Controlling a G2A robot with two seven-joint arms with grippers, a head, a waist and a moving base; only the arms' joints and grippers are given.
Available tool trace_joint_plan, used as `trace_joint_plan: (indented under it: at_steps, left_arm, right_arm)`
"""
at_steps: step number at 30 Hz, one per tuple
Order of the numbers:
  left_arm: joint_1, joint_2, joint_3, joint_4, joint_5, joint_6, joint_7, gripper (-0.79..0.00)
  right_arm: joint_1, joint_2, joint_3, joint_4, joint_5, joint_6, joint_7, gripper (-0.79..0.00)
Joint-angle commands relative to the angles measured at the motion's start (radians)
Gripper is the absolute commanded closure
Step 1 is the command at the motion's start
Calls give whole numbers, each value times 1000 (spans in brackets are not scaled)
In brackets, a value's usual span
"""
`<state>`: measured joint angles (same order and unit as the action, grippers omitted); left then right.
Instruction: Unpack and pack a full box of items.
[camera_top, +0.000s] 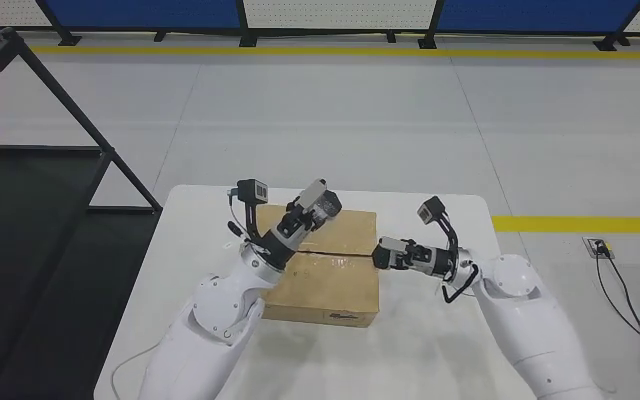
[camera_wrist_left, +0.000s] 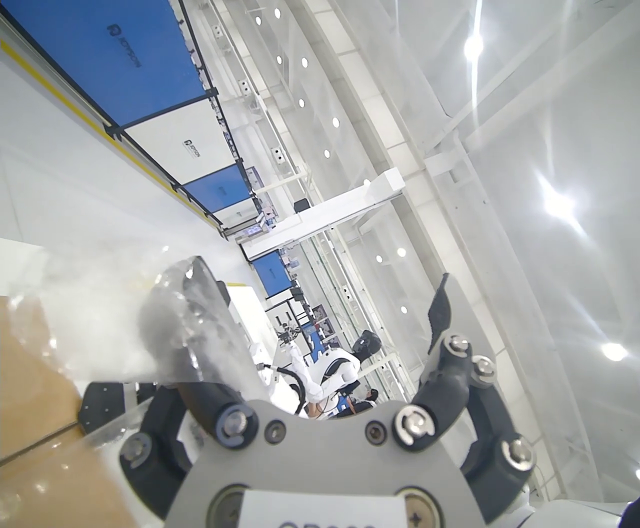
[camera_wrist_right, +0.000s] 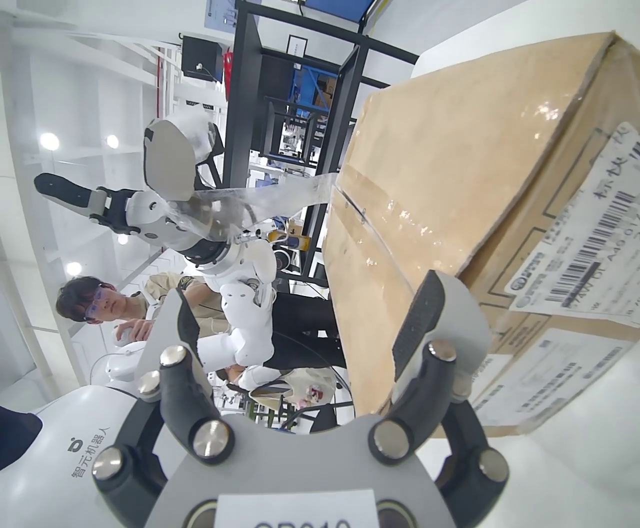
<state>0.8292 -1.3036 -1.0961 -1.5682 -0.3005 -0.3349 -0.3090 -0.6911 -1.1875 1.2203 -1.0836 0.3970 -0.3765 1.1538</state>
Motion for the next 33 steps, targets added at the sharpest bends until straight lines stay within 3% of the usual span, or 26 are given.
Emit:
trace_joint_plan:
  at_steps: [1, 13, 33]
  left_arm:
    - [-6, -4, 8, 8, 4, -1, 3, -785]
    - [-42, -28, 59, 58, 34, 4, 16, -785]
    - [-113, -83, 164, 189, 118, -1, 65, -785]
  right_arm:
    - [-17, 6, 20, -10, 4, -3, -4, -785]
    - [-109, 36, 107, -75, 23, -7, -22, -785]
    - [-158, 58, 153, -90, 52, -28, -27, -785]
